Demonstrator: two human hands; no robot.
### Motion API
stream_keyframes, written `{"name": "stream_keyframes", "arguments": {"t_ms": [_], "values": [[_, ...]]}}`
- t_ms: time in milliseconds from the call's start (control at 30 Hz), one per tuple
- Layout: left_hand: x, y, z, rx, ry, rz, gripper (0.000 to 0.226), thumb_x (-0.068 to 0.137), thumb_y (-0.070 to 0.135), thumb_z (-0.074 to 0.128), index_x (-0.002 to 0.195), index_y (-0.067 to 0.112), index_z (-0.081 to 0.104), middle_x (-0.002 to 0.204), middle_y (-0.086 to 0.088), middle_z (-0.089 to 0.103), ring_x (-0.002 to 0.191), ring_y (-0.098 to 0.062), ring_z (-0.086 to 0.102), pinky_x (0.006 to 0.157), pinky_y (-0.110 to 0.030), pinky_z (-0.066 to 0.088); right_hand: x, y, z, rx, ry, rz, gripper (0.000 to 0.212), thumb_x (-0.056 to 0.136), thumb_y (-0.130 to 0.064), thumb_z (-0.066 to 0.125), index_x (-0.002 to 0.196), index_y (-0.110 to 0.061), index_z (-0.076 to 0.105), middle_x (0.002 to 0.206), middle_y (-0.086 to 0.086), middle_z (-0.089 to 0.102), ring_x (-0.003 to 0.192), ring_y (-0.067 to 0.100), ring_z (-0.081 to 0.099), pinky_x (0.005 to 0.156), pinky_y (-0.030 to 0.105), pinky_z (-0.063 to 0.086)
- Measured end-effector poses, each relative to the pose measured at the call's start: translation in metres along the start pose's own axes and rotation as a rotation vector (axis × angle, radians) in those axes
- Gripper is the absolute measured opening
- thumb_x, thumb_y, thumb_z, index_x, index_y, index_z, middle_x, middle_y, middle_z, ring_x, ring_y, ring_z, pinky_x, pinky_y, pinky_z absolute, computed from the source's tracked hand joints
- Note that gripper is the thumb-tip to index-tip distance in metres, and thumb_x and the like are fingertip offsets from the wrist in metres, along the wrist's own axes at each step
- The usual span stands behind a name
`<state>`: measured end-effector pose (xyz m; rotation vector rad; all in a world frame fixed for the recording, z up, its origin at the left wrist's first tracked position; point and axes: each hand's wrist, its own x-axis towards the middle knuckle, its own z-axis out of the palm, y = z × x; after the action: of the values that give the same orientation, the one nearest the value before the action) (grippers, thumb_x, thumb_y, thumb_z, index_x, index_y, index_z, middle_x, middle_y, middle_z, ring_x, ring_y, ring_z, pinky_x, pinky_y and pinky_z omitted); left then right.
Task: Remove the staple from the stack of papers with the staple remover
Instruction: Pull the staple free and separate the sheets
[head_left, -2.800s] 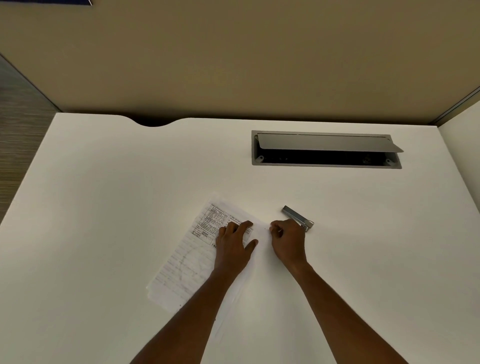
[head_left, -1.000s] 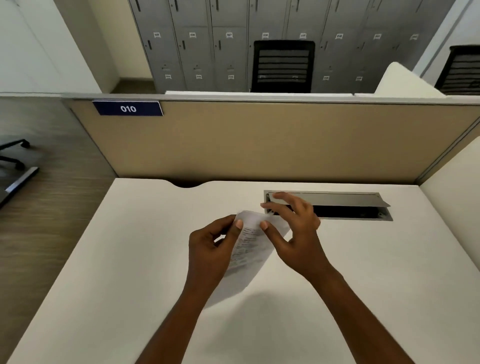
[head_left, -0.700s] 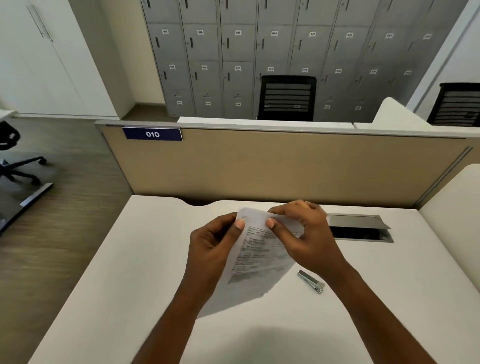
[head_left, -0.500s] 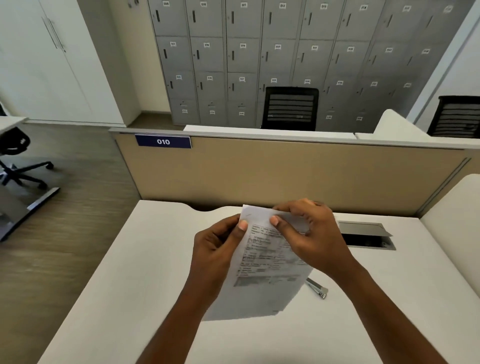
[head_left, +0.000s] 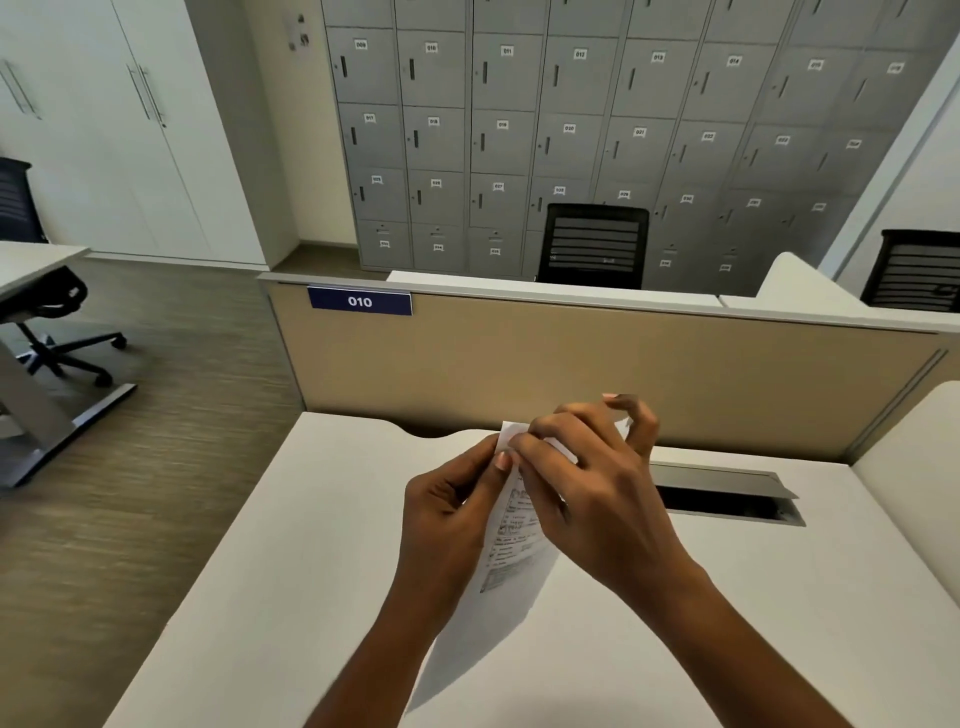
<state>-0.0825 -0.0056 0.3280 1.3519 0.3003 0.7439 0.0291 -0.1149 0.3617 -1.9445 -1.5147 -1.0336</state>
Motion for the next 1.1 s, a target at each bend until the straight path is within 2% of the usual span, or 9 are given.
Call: {"name": "stream_keyframes", "arguments": {"t_ms": [133,200,267,367,567,733,900,1000,1100], "values": [[-0.002,0.006,-0.005,0.007,-0.006,0.024,0.027,0.101,0.022,0.062,0.115,0.039,0.078,0.108,0.0,0.081,0.099,-0.024,0.078,0.081,-0.033,0.063,0.003,-0.005,0.002,-0.1,0.01,-0.078,0.01,0.093,-0.021,0.066,0.098,-0.018,0.075,0.101,0.0,0.072,0.101,0.022,0.066,0.109,0.05,0.026],[-0.003,0.006,-0.008,0.016,0.004,0.031,0.025,0.1,0.025,0.063,0.117,0.037,0.078,0.108,0.0,0.081,0.1,-0.024,0.077,0.084,-0.039,0.063,0.004,-0.007,0.002,-0.161,-0.001,-0.122,0.012,0.094,-0.018,0.064,0.1,-0.015,0.074,0.102,0.001,0.072,0.102,0.022,0.067,0.11,0.05,0.025],[-0.003,0.006,-0.01,0.028,0.026,0.029,0.026,0.099,0.026,0.064,0.121,0.031,0.077,0.11,0.0,0.081,0.104,-0.024,0.077,0.089,-0.044,0.062,0.005,-0.008,0.001,-0.214,-0.017,-0.172,0.016,0.097,-0.016,0.057,0.103,-0.013,0.073,0.103,0.002,0.071,0.103,0.023,0.067,0.11,0.051,0.024],[-0.004,0.006,-0.012,0.043,0.028,0.037,0.026,0.099,0.026,0.064,0.123,0.027,0.076,0.111,0.0,0.081,0.105,-0.023,0.076,0.09,-0.043,0.062,0.007,-0.01,-0.001,-0.276,-0.04,-0.226,0.025,0.103,-0.015,0.043,0.108,-0.01,0.067,0.103,0.005,0.068,0.102,0.024,0.065,0.11,0.05,0.023],[-0.005,0.015,-0.015,0.055,0.029,0.064,0.025,0.099,0.02,0.065,0.115,0.033,0.079,0.108,0.001,0.081,0.104,-0.022,0.076,0.09,-0.042,0.062,0.012,-0.013,0.001,-0.403,-0.083,-0.251,0.029,0.106,-0.014,0.033,0.106,-0.01,0.062,0.099,0.005,0.064,0.092,0.023,0.064,0.097,0.044,0.03],[-0.006,0.021,-0.018,0.11,0.003,0.092,0.023,0.099,0.018,0.064,0.114,0.027,0.078,0.104,0.002,0.081,0.1,-0.021,0.077,0.088,-0.041,0.064,0.013,-0.015,0.003,-0.415,-0.106,-0.228,0.034,0.106,-0.018,0.027,0.104,-0.011,0.06,0.096,0.007,0.063,0.086,0.023,0.062,0.09,0.04,0.029],[-0.007,0.024,-0.02,0.139,0.019,0.103,0.024,0.096,0.026,0.067,0.117,0.024,0.078,0.103,0.004,0.082,0.097,-0.022,0.078,0.08,-0.037,0.065,0.011,-0.015,0.0,-0.306,-0.121,-0.242,0.031,0.106,-0.022,0.037,0.113,-0.004,0.061,0.1,0.011,0.065,0.086,0.026,0.063,0.089,0.039,0.039],[-0.007,0.024,-0.018,0.117,0.059,0.082,0.021,0.093,0.03,0.071,0.113,0.03,0.08,0.101,0.007,0.082,0.095,-0.017,0.078,0.077,-0.029,0.064,0.012,-0.015,-0.003,-0.204,-0.118,-0.234,0.024,0.1,-0.021,0.053,0.109,-0.003,0.066,0.098,0.012,0.067,0.084,0.027,0.064,0.082,0.038,0.048],[-0.008,0.023,-0.015,0.073,0.088,0.052,0.02,0.088,0.031,0.074,0.106,0.038,0.079,0.099,0.008,0.082,0.093,-0.014,0.079,0.075,-0.023,0.062,0.014,-0.014,-0.005,-0.132,-0.103,-0.192,0.021,0.095,-0.022,0.064,0.104,-0.003,0.07,0.097,0.012,0.07,0.082,0.027,0.065,0.078,0.035,0.049]]}}
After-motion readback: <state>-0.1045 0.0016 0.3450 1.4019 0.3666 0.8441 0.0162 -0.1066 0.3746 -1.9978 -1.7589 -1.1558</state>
